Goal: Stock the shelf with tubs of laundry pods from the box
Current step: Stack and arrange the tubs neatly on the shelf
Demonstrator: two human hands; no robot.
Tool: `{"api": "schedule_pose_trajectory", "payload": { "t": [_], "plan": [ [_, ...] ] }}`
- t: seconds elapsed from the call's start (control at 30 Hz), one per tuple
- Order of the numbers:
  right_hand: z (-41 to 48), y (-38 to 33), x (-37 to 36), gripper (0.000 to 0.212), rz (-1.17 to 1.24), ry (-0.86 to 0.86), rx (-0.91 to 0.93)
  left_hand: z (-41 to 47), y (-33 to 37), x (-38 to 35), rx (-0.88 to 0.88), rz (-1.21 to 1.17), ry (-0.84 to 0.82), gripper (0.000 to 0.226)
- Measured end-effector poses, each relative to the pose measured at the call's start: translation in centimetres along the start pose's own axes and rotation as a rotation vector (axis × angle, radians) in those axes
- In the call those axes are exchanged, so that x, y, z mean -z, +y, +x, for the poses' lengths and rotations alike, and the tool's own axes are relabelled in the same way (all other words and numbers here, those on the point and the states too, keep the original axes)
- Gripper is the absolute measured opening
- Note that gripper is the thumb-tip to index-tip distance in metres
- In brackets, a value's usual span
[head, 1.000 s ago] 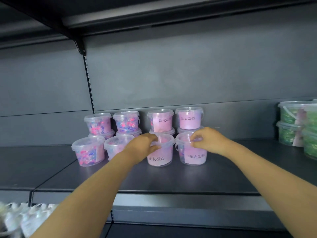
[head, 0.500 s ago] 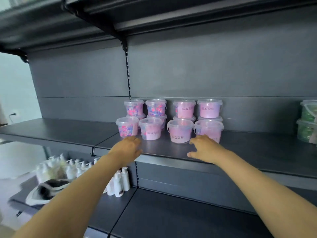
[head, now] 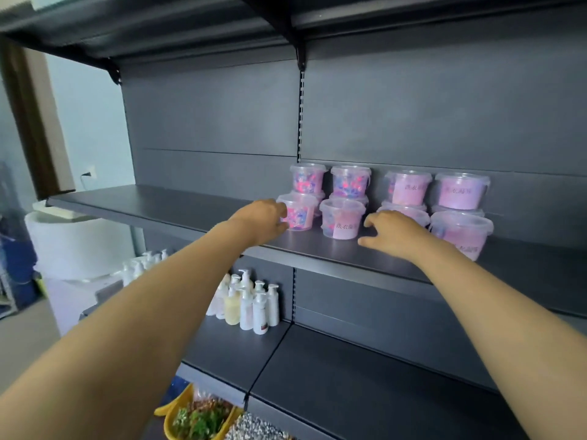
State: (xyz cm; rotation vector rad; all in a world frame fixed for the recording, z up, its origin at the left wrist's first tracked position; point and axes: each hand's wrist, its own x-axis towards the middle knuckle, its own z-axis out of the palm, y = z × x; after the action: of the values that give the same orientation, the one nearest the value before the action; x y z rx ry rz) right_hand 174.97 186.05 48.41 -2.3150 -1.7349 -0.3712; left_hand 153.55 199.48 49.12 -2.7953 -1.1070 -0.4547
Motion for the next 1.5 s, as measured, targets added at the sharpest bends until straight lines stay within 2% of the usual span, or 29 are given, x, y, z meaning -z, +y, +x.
{"api": "schedule_pose_trajectory", "payload": {
  "t": [0.13,0.3,0.43,0.57,0.73,0.83,0.9,1.07,1.17,1.33,1.4,1.5],
  "plan": [
    [4.4,-2.0,-1.7,0.037,0.023,0.040,-0.099,4.4,-3.8,-1.1,-0.063,-0.030,0.071,0.037],
    [10.5,-4.2,-3.8,0.050,-0.005,0.085,-0.230,12.1,-7.9,-4.1,-0.201,-0.115,0.101,0.039],
    [13.3,-3.8,-4.7,0.048,0.014,0.044,-0.344,16.6,-8.8,-6.9,-0.325,-0.036,0.135,0.040],
    [13.9,-2.9,-5.5,0.051,0.062,0.017,-0.476,19.7,-8.8,-8.7,-0.371,-0.042,0.195,0.041],
    [14.0,-2.6,-6.9,0.045,0.120,0.083,-0.500,21.6,-8.2,-11.1,-0.421,-0.112,0.118,0.041],
    [13.8,-2.9,-7.2,0.042,0.045,0.149,-0.492,22.0,-8.8,-11.5,-0.493,-0.065,0.109,0.044],
    [13.9,-3.4,-7.5,0.043,-0.017,0.186,-0.511,22.1,-9.6,-11.2,-0.556,-0.129,0.069,0.044],
    [14.6,-4.8,-6.9,0.046,-0.031,0.150,-0.525,22.4,-11.4,-9.2,-0.681,-0.271,-0.146,0.042],
    [15.1,-5.0,-6.1,0.041,-0.044,0.113,-0.503,23.0,-12.7,-9.0,-0.655,-0.307,-0.171,0.043],
    [15.7,-5.4,-6.7,0.038,-0.002,0.237,-0.485,22.4,-13.5,-9.1,-0.564,-0.466,-0.235,0.047],
    [16.2,-5.6,-7.0,0.036,0.063,0.286,-0.462,22.0,-13.2,-8.6,-0.511,-0.496,-0.261,0.047],
    [16.1,-5.1,-6.1,0.033,0.280,0.179,-0.407,21.3,-11.9,-8.1,-0.445,-0.563,-0.233,0.035]
  ]
}}
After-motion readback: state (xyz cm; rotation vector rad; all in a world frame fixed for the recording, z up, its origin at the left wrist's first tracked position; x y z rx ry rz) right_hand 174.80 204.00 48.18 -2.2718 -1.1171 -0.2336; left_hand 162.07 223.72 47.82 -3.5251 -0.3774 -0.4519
